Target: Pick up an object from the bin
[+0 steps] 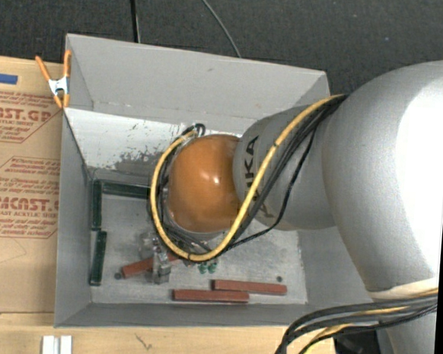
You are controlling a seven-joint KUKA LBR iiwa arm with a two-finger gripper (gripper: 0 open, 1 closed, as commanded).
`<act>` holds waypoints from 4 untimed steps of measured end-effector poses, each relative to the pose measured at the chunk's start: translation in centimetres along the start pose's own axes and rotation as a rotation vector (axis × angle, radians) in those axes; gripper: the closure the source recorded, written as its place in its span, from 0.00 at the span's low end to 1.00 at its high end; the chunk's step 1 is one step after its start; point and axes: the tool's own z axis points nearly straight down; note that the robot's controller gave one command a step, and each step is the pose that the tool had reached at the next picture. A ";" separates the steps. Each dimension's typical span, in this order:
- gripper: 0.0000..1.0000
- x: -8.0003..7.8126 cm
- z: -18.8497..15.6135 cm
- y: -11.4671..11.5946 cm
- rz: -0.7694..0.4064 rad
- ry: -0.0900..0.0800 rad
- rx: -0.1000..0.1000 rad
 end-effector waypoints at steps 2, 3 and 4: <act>1.00 0.2 -1.8 0.0 0.000 0.010 0.000; 1.00 0.2 -3.8 0.0 0.000 0.008 0.000; 1.00 0.0 -5.4 0.0 0.000 0.003 0.001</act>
Offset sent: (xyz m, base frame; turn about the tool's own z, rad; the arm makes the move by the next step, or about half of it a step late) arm 0.0001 0.0000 0.0790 0.0000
